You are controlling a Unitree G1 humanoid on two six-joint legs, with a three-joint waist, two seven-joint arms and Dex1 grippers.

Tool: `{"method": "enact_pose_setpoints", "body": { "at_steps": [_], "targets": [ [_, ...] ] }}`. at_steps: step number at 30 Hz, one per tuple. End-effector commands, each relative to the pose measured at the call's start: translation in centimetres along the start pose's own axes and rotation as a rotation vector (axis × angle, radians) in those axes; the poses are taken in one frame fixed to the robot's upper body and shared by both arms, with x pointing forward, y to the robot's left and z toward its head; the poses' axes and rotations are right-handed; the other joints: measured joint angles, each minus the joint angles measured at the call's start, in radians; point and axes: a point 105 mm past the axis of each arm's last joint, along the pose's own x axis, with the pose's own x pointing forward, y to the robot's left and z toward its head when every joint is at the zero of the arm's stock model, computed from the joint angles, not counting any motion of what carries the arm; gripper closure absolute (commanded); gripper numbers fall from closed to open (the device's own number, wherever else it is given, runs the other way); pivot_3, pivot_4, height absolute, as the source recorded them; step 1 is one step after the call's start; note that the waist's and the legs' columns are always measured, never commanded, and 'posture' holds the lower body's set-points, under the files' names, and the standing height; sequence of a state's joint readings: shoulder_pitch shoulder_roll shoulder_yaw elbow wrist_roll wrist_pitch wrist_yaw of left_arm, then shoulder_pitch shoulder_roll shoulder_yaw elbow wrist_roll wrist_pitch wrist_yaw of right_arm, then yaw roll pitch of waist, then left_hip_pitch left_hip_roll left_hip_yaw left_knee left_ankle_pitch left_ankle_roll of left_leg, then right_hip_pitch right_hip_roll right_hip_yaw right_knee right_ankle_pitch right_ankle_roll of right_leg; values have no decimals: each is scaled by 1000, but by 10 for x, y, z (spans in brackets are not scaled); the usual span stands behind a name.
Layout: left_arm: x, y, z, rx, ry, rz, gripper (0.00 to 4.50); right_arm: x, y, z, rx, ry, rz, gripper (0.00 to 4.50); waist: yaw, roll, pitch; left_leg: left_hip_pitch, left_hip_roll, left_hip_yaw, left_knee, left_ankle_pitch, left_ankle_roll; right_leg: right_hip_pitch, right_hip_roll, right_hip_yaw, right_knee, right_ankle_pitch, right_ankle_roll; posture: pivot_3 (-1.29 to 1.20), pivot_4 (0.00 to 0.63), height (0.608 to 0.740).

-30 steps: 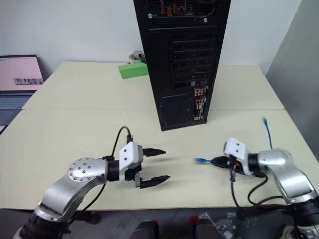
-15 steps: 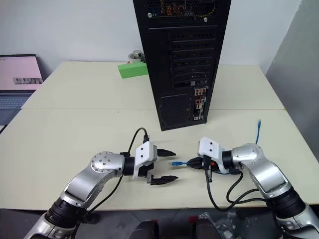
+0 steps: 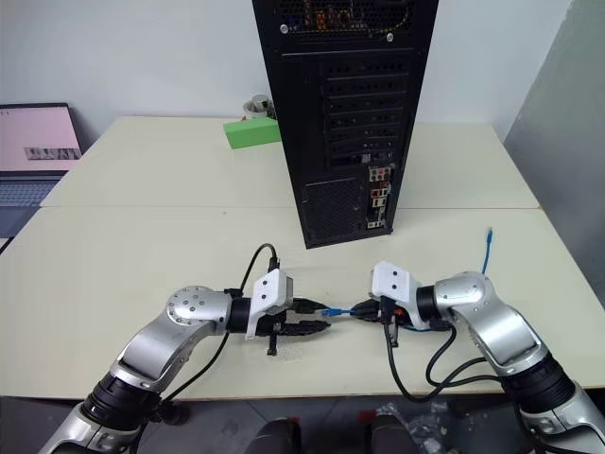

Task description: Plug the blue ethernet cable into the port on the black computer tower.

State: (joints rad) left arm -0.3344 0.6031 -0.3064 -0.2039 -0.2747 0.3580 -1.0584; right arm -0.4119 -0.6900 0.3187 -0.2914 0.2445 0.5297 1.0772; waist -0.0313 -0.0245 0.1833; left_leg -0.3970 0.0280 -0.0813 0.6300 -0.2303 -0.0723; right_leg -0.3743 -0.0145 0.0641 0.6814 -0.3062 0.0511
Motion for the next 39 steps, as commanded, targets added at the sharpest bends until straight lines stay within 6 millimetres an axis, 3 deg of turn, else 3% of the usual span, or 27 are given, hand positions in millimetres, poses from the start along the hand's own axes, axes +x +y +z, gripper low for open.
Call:
{"method": "enact_pose_setpoints", "body": {
  "at_steps": [1, 3, 7, 11, 14, 20, 26, 30, 39],
  "targets": [
    [-3, 3, 9, 40, -32, 20, 3977, -1, 0, 11, -60, -10, 5, 4500, 0, 0, 0, 0, 0, 0, 0, 0, 0, 0, 0, 0, 0, 0, 0, 0, 150, 740],
    [-2, 3, 8, 40, -31, 20, 4192, -1, 0, 10, -63, -7, 7, 4500, 0, 0, 0, 0, 0, 0, 0, 0, 0, 0, 0, 0, 0, 0, 0, 0, 150, 740],
    [-2, 1, 8, 50, -38, 21, 4192, 0, -1, 9, -67, -2, 3, 4500, 0, 0, 0, 0, 0, 0, 0, 0, 0, 0, 0, 0, 0, 0, 0, 0, 150, 740],
    [-2, 1, 8, 105, -49, 30, 4192, -5, -3, 7, -72, 11, 12, 3693, 0, 0, 0, 0, 0, 0, 0, 0, 0, 0, 0, 0, 0, 0, 0, 0, 150, 740],
    [-6, 3, 8, 218, -58, 59, 4192, -19, -8, 9, -63, 13, 7, 3015, 0, 0, 0, 0, 0, 0, 0, 0, 0, 0, 0, 0, 0, 0, 0, 0, 150, 740],
    [-19, 22, 11, 564, -90, 245, 4192, -48, -11, 21, 130, -93, -15, 1664, 2, 0, 0, 0, 0, 0, 0, 0, 0, 0, 0, 0, 0, 0, 0, 0, 150, 740],
    [-31, 17, 16, 986, -157, 337, 4193, -47, -5, 37, 290, -237, -25, 274, 2, 0, 0, 0, 0, 0, 0, 0, 0, 0, -1, 0, 0, 0, 0, 0, 150, 740],
    [-36, 10, 20, 1133, -233, 380, 4193, -30, -5, 48, 390, -333, -34, 111, 2, 0, 0, 0, 0, 0, 0, 0, 0, 0, -1, 0, 0, 0, 0, 0, 150, 740],
    [-39, 13, 31, 1239, -290, 435, 4193, -1, 2, 60, 490, -395, 48, 111, 1, 1, 0, 0, -1, 0, 0, 0, 0, 0, -1, -1, 0, 1, 0, 0, 150, 740]
  ]
}}
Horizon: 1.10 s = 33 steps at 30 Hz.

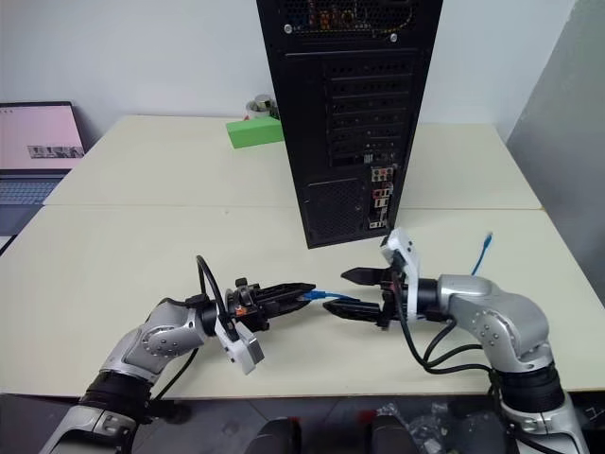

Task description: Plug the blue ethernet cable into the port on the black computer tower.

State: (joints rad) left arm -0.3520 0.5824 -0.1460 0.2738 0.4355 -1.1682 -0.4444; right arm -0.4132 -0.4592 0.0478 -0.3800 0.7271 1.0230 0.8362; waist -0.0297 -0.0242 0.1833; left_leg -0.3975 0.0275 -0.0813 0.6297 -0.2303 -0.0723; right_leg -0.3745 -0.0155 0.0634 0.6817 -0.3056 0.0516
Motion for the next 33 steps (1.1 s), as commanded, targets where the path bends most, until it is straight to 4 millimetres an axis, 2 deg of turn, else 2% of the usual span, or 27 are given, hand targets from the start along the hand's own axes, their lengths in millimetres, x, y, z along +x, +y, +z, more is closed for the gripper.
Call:
{"method": "enact_pose_setpoints", "body": {
  "at_steps": [1, 6, 9, 18, 27, 33],
  "targets": [
    [0, 14, 2, 54, -17, 57, 4193, 7, 7, 9, -9, -20, 41, 111, 0, 0, 0, 0, 0, 0, 0, 0, 0, 0, 0, 0, 0, 0, 0, 0, 150, 740],
    [0, 14, 3, 61, -13, 57, 4193, 11, 9, 12, -7, -35, 64, 111, -1, 0, 0, 0, 0, 0, 0, 0, 0, 0, 0, 0, 0, 0, 0, 0, 150, 740],
    [-1, 12, 4, 62, -11, 55, 4193, 12, 10, 14, -8, -44, 68, 566, -1, 0, 0, 0, 0, 0, 0, 0, 0, 0, 0, 0, 0, 0, 0, 0, 150, 740],
    [-1, 15, 4, 71, -2, 70, 4193, 14, 11, 12, -13, -27, 70, 2602, -2, 0, 0, 0, 0, 0, 0, 0, 0, 0, 0, 0, 0, 0, 0, 0, 150, 740],
    [0, 12, 10, 62, -20, 73, 4193, 15, 9, 14, -3, -31, 78, 4454, -1, 0, 0, 0, 0, 0, 0, 0, 0, 0, 0, -1, 0, 0, 0, 0, 150, 740],
    [0, 7, 15, 50, -50, 46, 4193, 13, 9, 16, 10, -24, 94, 4500, -1, 0, 0, 0, 0, 0, 0, 0, 0, 0, 0, -1, 0, 0, 0, 0, 150, 740]
  ]
}}
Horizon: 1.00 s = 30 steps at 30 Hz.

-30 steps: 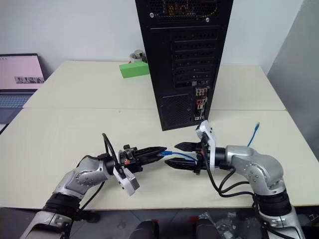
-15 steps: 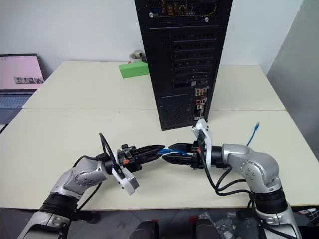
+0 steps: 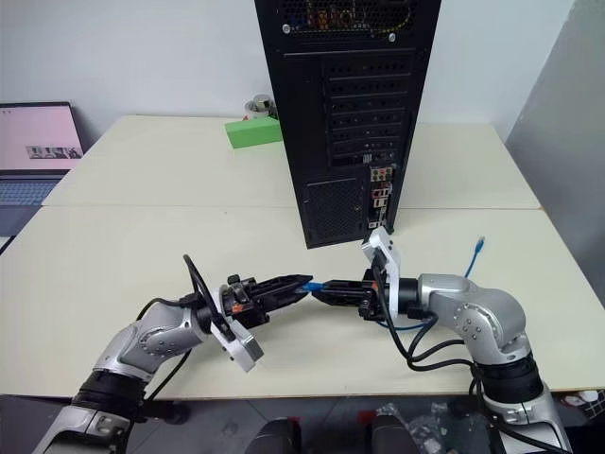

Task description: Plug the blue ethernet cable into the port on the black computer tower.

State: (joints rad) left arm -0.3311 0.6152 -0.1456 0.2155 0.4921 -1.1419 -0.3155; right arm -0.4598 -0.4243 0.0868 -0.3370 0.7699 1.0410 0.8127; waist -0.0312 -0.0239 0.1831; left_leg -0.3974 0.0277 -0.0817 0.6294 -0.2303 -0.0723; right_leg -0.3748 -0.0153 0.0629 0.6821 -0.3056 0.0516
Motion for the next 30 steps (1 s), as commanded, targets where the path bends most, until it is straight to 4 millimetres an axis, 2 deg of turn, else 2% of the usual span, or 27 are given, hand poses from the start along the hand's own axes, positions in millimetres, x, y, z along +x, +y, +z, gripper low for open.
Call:
{"method": "enact_pose_setpoints", "body": {
  "at_steps": [1, 4, 6, 9, 10, 11, 15, 17, 19, 22, 24, 30],
  "targets": [
    [2, -3, 13, -5, -69, -18, 4193, -1, 5, 13, -27, -17, 41, 4500, 0, 0, 0, 0, 0, 0, 0, 0, 0, 0, 0, 0, 0, 0, 0, 0, 150, 740],
    [2, -8, 12, -43, -66, -45, 4193, -2, 5, 13, -21, -11, 47, 4500, 0, 0, 0, 0, 0, 0, 0, 0, 0, 0, 0, 0, 0, 0, 0, 0, 150, 740],
    [1, -7, 11, -78, -56, -38, 3493, -3, 5, 13, -20, -6, 48, 4500, 0, 0, 0, 0, 0, 0, 0, 0, 0, 0, 0, 0, 0, 0, 0, 0, 150, 740],
    [-2, -6, 3, -167, 0, -24, 3062, -5, 3, 13, -31, 3, 35, 4500, 0, 0, 0, 0, 0, 0, 0, 0, 0, 0, 0, 0, 0, 0, 0, 0, 150, 740],
    [-3, -5, 1, -195, 17, -20, 2637, -6, 1, 13, -38, 6, 28, 4500, -1, 0, 0, 0, 0, 0, 0, 0, 0, 0, 0, 0, 0, 0, 0, 0, 150, 740],
    [-7, -8, -4, -246, 53, -29, 2566, -9, -1, 14, -51, 5, 8, 4500, -1, 0, 0, 0, 0, 0, 0, 0, 0, 0, 0, 0, 0, 0, 0, 0, 150, 740],
    [-19, -17, -14, -424, 161, -40, 1806, -22, -11, 17, -108, 3, -70, 4500, -1, 1, 1, 0, 0, 0, 0, 0, 0, 0, 0, 0, 0, 0, 0, 0, 150, 740],
    [-22, -18, -22, -538, 244, 5, 1402, -34, -21, 22, -166, -17, -167, 4500, -1, 1, 1, 0, 0, 0, 0, 0, 0, -1, 0, 0, 0, 0, 0, 0, 150, 740],
    [-19, -12, -34, -698, 339, 127, 1000, -44, -34, 28, -238, -59, -309, 4500, 0, 1, 1, 0, 0, 0, 0, 0, 0, -1, 0, 0, 0, 0, 0, 0, 150, 740],
    [-8, -6, -37, -878, 389, 248, 1000, -50, -47, 30, -272, -108, -441, 4500, 2, 1, 1, -1, 0, -1, 0, 0, 0, 0, 0, -1, 0, 0, 0, 0, 150, 740],
    [2, -4, -36, -966, 408, 309, 1000, -46, -51, 24, -307, -114, -500, 4500, 0, 1, 1, -1, 0, -1, 0, 0, 0, 0, 0, 0, 0, 0, 0, 0, 150, 740],
    [27, 15, -47, -1074, 468, 504, 1000, -37, -66, 33, -349, -295, -764, 4500, -4, 1, 1, -1, 1, -1, 0, 0, 0, -1, 1, 0, 1, 0, 0, 0, 150, 740]
  ]
}}
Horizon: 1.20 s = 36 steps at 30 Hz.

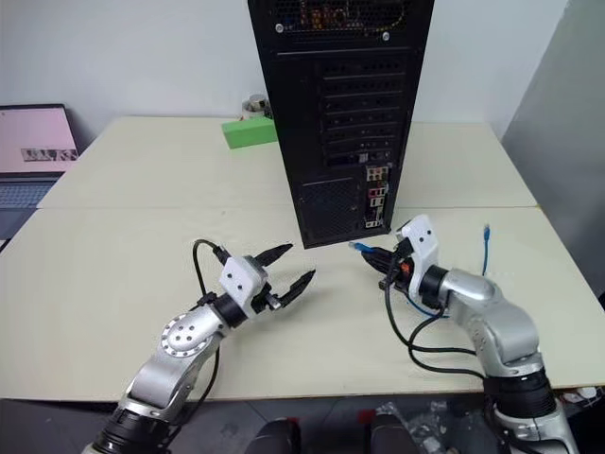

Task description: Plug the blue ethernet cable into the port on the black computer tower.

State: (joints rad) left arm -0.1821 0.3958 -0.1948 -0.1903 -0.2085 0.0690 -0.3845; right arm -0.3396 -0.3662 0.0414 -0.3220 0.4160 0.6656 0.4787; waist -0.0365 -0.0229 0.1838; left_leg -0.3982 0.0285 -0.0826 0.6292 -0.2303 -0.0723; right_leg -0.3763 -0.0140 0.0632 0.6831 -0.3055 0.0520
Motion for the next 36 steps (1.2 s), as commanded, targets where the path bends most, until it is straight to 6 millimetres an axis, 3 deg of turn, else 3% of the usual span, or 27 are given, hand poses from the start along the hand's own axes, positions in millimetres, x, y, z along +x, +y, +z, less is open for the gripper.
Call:
{"method": "enact_pose_setpoints", "body": {
  "at_steps": [1, 10, 19, 25, 36],
  "targets": [
    [16, 7, 22, -48, -43, 98, 1000, 8, -5, 21, -51, -143, -172, 4500, 2, 0, 0, 0, 0, 0, 0, 0, 0, 0, 0, 0, 0, 0, 0, 0, 150, 740],
    [40, 0, 39, -52, -95, 178, 1000, 17, -27, 29, 13, -178, -435, 4500, 5, 0, 0, 0, -1, 0, 0, 0, 0, 0, -1, 1, -1, 0, 0, 0, 150, 740],
    [51, -9, 49, -51, -129, 175, 1000, 24, -24, 44, 56, -214, -452, 4500, 4, 0, 0, 0, -1, 1, 0, 0, 0, 0, 0, 1, -1, 0, 0, 0, 150, 740],
    [51, -25, 52, -117, -138, 48, 1000, 25, -27, 48, 59, -227, -479, 4500, 4, 0, 0, -1, -1, 1, 0, 0, 0, 0, 0, 1, -1, 0, 0, 0, 150, 740],
    [48, -19, 52, -77, -130, 17, 1000, 27, -30, 48, 59, -226, -487, 4500, 4, 0, 0, -1, -1, 1, 0, 0, 0, 0, 0, 1, -1, 0, 0, 0, 150, 740]
  ]
}}
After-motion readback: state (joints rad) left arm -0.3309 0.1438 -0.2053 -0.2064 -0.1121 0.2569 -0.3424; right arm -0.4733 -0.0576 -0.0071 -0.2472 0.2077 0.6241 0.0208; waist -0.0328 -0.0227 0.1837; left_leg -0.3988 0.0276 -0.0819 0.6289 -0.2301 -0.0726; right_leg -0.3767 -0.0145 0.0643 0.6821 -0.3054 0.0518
